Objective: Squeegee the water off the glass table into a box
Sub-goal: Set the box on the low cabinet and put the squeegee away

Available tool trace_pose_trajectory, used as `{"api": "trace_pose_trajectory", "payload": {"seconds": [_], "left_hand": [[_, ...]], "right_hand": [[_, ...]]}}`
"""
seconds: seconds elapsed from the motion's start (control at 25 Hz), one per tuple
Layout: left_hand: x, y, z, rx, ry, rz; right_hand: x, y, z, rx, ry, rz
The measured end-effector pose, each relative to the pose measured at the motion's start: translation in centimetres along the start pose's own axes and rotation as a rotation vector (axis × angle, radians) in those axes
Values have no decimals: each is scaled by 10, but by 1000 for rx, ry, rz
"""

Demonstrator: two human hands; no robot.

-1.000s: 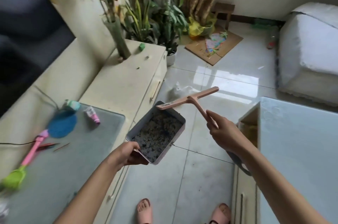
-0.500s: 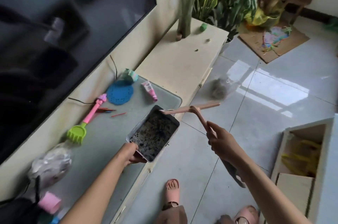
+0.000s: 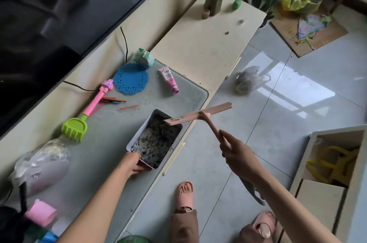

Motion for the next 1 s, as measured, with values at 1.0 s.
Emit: {"api": "trace_pose_trajectory", "payload": {"seconds": [1.0], "left_hand": [[227,-88,-226,-535,-984,-158]], "right_hand": [[106,135,72,36,188,-209]]}}
Point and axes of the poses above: each hand's wrist, its own x-axis away from the middle knuckle, its own y-axis out of the back of the hand, z = x × y, the point moved 9 cm from there along -x, towards the middle knuckle, and after that the axes turned 13 degrees about z, right-handed, at the moved point
